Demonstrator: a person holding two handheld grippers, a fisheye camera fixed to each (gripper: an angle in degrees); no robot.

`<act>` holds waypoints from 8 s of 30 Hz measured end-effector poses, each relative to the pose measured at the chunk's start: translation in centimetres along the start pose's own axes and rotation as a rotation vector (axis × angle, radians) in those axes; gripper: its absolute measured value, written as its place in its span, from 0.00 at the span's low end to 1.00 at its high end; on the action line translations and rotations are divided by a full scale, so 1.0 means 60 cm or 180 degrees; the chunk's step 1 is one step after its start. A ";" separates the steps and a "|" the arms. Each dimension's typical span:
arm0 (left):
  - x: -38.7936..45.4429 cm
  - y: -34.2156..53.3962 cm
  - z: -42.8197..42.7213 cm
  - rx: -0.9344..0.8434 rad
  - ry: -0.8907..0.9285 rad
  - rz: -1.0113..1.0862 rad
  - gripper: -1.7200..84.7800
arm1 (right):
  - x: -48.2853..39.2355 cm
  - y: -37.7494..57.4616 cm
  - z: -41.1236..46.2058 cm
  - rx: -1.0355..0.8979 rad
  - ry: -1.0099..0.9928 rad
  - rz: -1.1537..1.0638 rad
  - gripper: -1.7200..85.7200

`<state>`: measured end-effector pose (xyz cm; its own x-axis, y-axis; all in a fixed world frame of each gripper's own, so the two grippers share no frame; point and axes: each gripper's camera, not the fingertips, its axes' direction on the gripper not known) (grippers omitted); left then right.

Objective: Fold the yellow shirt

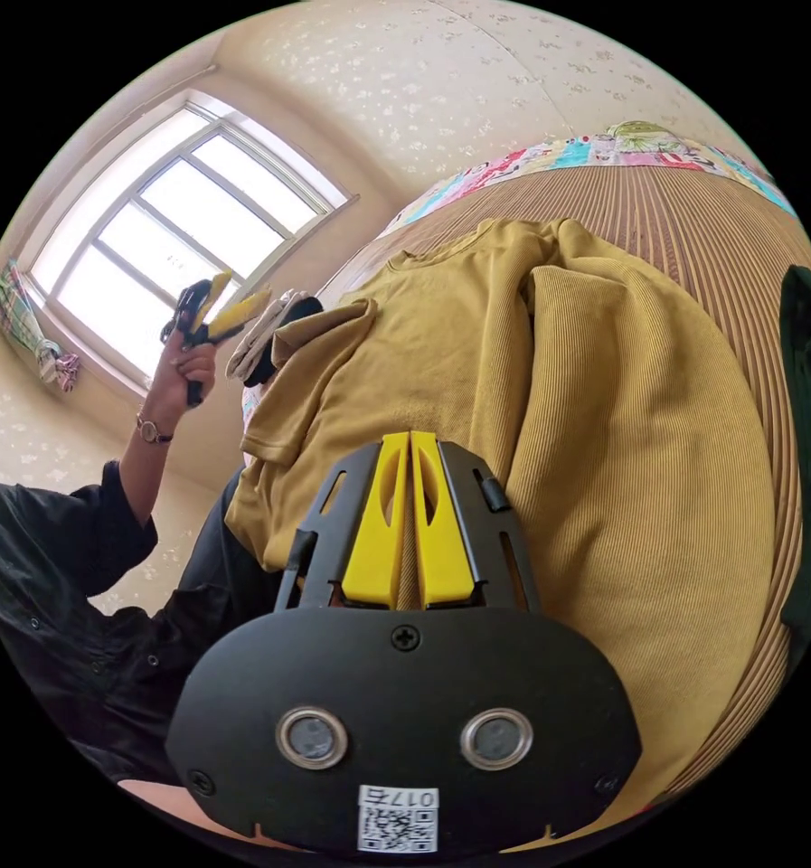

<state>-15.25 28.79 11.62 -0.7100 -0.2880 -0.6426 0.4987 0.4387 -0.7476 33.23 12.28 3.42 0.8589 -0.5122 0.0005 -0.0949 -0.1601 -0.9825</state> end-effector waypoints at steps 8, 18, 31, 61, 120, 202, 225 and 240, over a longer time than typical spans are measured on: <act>0.072 0.197 0.090 -0.0496 -0.0507 0.0335 0.15 | 0.033 0.000 -0.009 -0.0001 -0.0119 0.0111 0.02; 0.180 0.360 0.174 -0.0926 -0.1363 0.1680 0.16 | 0.068 0.006 -0.086 0.0343 -0.0928 0.0122 0.03; 0.190 0.460 0.273 -0.1140 -0.2715 0.2262 0.09 | 0.061 0.108 -0.103 -0.0197 0.0000 0.0096 0.04; 0.209 0.461 0.083 0.0380 -0.1656 0.0574 0.02 | 0.039 -0.341 -0.030 -0.0671 -0.1256 0.0670 0.02; -0.092 0.222 -0.173 0.1178 -0.1510 -0.1071 0.02 | 0.009 -0.487 0.301 -0.1563 -0.0337 0.0143 0.13; -0.015 0.394 -0.229 -0.0112 -0.2023 -0.1155 0.01 | -0.040 0.180 -0.127 -0.0550 0.0703 0.1076 0.07; 0.191 0.368 -0.093 0.0068 -0.0921 0.0065 0.01 | 0.179 0.486 -0.256 0.1734 -0.1778 0.4019 0.19; 0.209 0.396 -0.111 0.0309 -0.0734 0.0126 0.01 | 0.176 0.462 -0.242 0.1580 -0.1660 0.4156 0.12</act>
<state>-15.61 41.26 -13.07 -0.5622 -0.4637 -0.6848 0.5773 0.3728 -0.7265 32.36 -9.80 -21.11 0.3939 0.3050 -0.8671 -0.8349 0.5133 -0.1987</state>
